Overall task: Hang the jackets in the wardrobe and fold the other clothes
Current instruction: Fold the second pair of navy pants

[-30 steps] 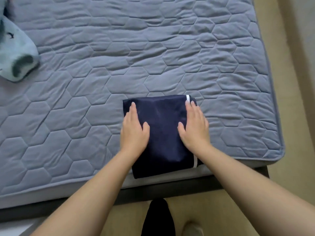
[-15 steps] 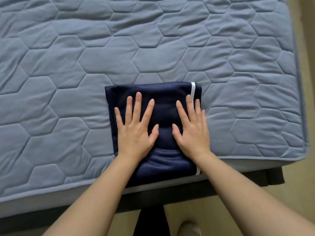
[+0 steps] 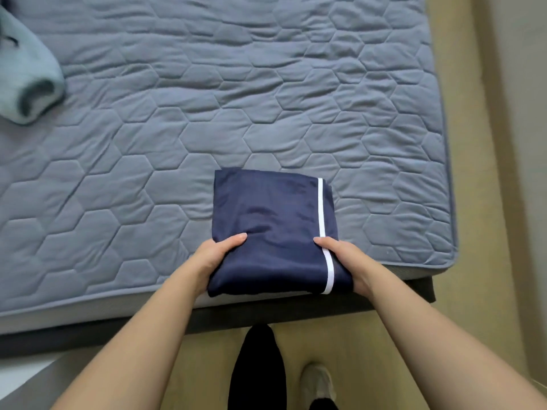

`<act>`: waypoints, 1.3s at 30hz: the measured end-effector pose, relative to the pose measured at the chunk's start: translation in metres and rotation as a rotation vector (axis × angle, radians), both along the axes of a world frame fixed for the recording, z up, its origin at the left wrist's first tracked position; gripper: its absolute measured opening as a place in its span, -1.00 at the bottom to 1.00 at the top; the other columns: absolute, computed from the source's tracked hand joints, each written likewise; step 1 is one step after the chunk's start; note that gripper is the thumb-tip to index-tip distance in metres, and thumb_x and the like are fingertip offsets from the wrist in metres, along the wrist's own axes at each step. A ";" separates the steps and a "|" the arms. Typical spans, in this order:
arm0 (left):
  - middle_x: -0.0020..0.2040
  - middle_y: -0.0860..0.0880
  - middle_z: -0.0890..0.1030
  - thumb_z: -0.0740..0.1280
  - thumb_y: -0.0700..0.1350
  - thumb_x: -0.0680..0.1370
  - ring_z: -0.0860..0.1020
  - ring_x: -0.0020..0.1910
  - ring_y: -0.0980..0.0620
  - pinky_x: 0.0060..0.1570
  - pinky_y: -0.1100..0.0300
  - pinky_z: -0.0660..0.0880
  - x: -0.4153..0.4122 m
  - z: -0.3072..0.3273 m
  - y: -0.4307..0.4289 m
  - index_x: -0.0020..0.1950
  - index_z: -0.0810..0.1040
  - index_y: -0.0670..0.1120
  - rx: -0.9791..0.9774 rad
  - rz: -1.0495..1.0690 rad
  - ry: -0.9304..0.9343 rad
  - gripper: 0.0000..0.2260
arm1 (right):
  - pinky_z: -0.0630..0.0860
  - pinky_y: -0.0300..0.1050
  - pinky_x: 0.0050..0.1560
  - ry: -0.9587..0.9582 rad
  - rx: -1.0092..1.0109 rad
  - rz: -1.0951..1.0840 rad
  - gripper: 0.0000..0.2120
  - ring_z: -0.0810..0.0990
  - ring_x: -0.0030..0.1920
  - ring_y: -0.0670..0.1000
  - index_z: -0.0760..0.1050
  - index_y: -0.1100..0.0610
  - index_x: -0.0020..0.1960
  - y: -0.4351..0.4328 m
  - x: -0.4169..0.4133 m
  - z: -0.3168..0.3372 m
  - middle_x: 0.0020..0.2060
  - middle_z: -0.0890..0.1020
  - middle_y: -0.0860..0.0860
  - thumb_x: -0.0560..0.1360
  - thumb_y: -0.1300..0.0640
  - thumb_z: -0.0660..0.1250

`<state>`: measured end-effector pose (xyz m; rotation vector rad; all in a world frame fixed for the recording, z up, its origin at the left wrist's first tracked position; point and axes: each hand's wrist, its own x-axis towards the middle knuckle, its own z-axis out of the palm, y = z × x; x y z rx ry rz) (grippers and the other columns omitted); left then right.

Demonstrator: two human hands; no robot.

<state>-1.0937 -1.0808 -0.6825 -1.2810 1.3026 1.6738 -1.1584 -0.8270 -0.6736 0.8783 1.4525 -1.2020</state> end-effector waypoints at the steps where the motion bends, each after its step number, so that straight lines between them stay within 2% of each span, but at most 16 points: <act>1: 0.08 -0.12 0.65 0.50 0.01 0.40 0.61 0.05 -0.13 0.20 0.00 0.49 -0.004 0.018 -0.002 0.22 0.52 -0.16 0.011 0.018 -0.018 -0.53 | 0.60 -0.05 -0.10 -0.052 -0.002 -0.023 -0.65 0.69 -0.05 0.12 0.54 0.14 0.18 -0.001 -0.003 0.015 -0.05 0.71 0.10 0.45 0.01 0.41; 3: 0.03 -0.17 0.66 0.48 -0.01 0.42 0.62 0.01 -0.14 0.12 0.04 0.53 -0.008 0.055 -0.004 0.20 0.52 -0.20 0.025 0.045 -0.057 -0.56 | 0.60 -0.02 -0.12 -0.124 -0.029 -0.059 -0.63 0.69 -0.07 0.15 0.53 0.16 0.19 -0.004 -0.009 0.050 -0.03 0.70 0.14 0.44 0.03 0.41; 5: -0.12 -0.18 0.68 0.42 -0.01 0.47 0.65 -0.18 -0.10 -0.17 0.16 0.59 -0.006 0.100 -0.002 0.11 0.55 -0.22 0.054 0.093 -0.114 -0.66 | 0.60 -0.08 -0.22 -0.166 -0.061 -0.073 -0.70 0.69 -0.21 0.10 0.54 0.16 0.13 -0.007 -0.015 0.087 -0.12 0.71 0.10 0.45 0.03 0.39; 7: -0.33 -0.17 0.67 0.34 -0.02 0.52 0.64 -0.43 -0.06 -0.47 0.26 0.54 0.004 0.150 0.005 -0.04 0.53 -0.24 0.108 0.198 -0.130 -0.74 | 0.54 -0.16 -0.35 -0.219 -0.103 -0.105 -0.83 0.62 -0.37 0.02 0.54 0.11 -0.01 -0.008 -0.013 0.126 -0.30 0.67 0.01 0.46 0.05 0.35; 10: -0.39 -0.15 0.65 0.30 -0.05 0.55 0.62 -0.50 -0.03 -0.55 0.27 0.51 0.033 0.222 0.022 -0.13 0.53 -0.22 0.110 0.379 -0.060 -0.78 | 0.49 -0.21 -0.38 -0.262 -0.234 -0.151 -0.94 0.58 -0.41 -0.03 0.54 0.08 -0.13 -0.005 -0.004 0.185 -0.35 0.62 -0.05 0.44 0.10 0.32; 13: -0.30 -0.11 0.68 0.29 -0.07 0.56 0.65 -0.41 -0.01 -0.48 0.27 0.53 0.076 0.297 0.049 -0.08 0.57 -0.20 0.105 0.613 0.086 -0.81 | 0.50 -0.17 -0.24 -0.269 -0.364 -0.117 -0.80 0.57 -0.27 -0.02 0.54 0.09 -0.03 0.002 0.012 0.250 -0.21 0.62 -0.03 0.36 0.12 0.38; 16: 0.06 -0.17 0.66 0.31 -0.08 0.55 0.64 0.00 -0.08 -0.05 0.14 0.57 0.129 0.365 0.088 0.20 0.54 -0.24 -0.029 0.820 0.252 -0.69 | 0.54 -0.14 -0.25 -0.255 -0.430 0.014 -0.71 0.58 -0.25 -0.01 0.53 0.10 -0.02 0.009 0.029 0.317 -0.22 0.62 -0.02 0.27 0.11 0.44; 18: 0.13 -0.19 0.63 0.33 -0.06 0.54 0.60 0.12 -0.12 0.07 0.08 0.54 0.170 0.407 0.116 0.24 0.52 -0.25 -0.090 0.941 0.322 -0.64 | 0.56 -0.16 -0.31 -0.237 -0.480 0.160 -0.76 0.60 -0.29 -0.01 0.56 0.12 -0.08 0.008 0.044 0.362 -0.27 0.63 -0.02 0.27 0.12 0.45; 20: 0.10 -0.19 0.65 0.34 -0.04 0.53 0.62 0.10 -0.12 0.05 0.08 0.55 0.212 0.449 0.144 0.22 0.53 -0.23 -0.140 1.077 0.393 -0.65 | 0.56 -0.17 -0.34 -0.194 -0.523 0.318 -0.80 0.61 -0.37 0.01 0.58 0.14 -0.18 0.002 0.062 0.404 -0.33 0.63 0.01 0.22 0.14 0.45; 22: 0.06 -0.16 0.67 0.33 -0.03 0.53 0.64 0.05 -0.08 -0.06 0.13 0.58 0.257 0.483 0.172 0.18 0.54 -0.20 -0.223 1.218 0.452 -0.68 | 0.55 -0.15 -0.40 -0.176 -0.574 0.479 -0.82 0.62 -0.42 0.03 0.59 0.15 -0.22 -0.008 0.090 0.441 -0.37 0.62 0.03 0.19 0.15 0.46; 26: 0.05 -0.13 0.68 0.34 -0.03 0.53 0.66 0.00 -0.03 -0.24 0.21 0.59 0.356 0.536 0.238 0.17 0.56 -0.16 -0.391 1.463 0.536 -0.71 | 0.51 -0.16 -0.45 -0.105 -0.646 0.886 -0.70 0.61 -0.44 0.02 0.58 0.15 -0.18 -0.030 0.173 0.501 -0.40 0.61 0.05 0.11 0.14 0.52; 29: 0.05 -0.11 0.68 0.35 0.00 0.52 0.66 0.03 -0.03 -0.03 0.10 0.56 0.432 0.562 0.291 0.16 0.57 -0.13 -0.555 1.634 0.537 -0.71 | 0.53 -0.16 -0.48 -0.070 -0.746 1.121 -0.88 0.62 -0.47 0.03 0.61 0.16 -0.28 -0.032 0.258 0.539 -0.43 0.63 0.07 0.24 0.14 0.47; 31: 0.07 -0.12 0.67 0.34 0.01 0.52 0.64 0.07 -0.06 0.16 0.02 0.50 0.478 0.572 0.327 0.16 0.57 -0.12 -0.623 1.765 0.532 -0.71 | 0.57 -0.12 -0.45 -0.009 -0.825 1.226 -0.90 0.66 -0.42 0.04 0.65 0.14 -0.28 -0.024 0.315 0.555 -0.36 0.68 0.07 0.34 0.10 0.45; 33: 0.08 -0.14 0.66 0.35 0.03 0.49 0.62 0.10 -0.08 0.24 0.00 0.46 0.527 0.580 0.375 0.17 0.56 -0.12 -0.691 1.909 0.525 -0.67 | 0.58 -0.11 -0.44 -0.063 -0.879 1.335 -0.89 0.66 -0.42 0.03 0.66 0.15 -0.28 -0.002 0.381 0.571 -0.36 0.68 0.07 0.34 0.11 0.45; 37: 0.01 -0.12 0.69 0.45 0.12 0.29 0.67 -0.02 -0.05 -0.02 0.06 0.52 0.622 0.594 0.498 0.09 0.58 -0.04 -0.838 2.168 0.471 -0.56 | 0.58 -0.10 -0.46 -0.270 -0.983 1.554 -0.86 0.66 -0.42 0.06 0.60 0.20 -0.19 0.068 0.516 0.591 -0.37 0.68 0.10 0.28 0.16 0.41; 39: -0.02 -0.11 0.69 0.48 0.15 0.23 0.67 -0.04 -0.05 -0.02 0.07 0.49 0.665 0.598 0.570 0.06 0.58 -0.03 -0.901 2.315 0.393 -0.53 | 0.59 -0.09 -0.44 -0.362 -0.983 1.691 -0.82 0.66 -0.41 0.07 0.58 0.20 -0.16 0.116 0.584 0.591 -0.37 0.67 0.11 0.27 0.15 0.42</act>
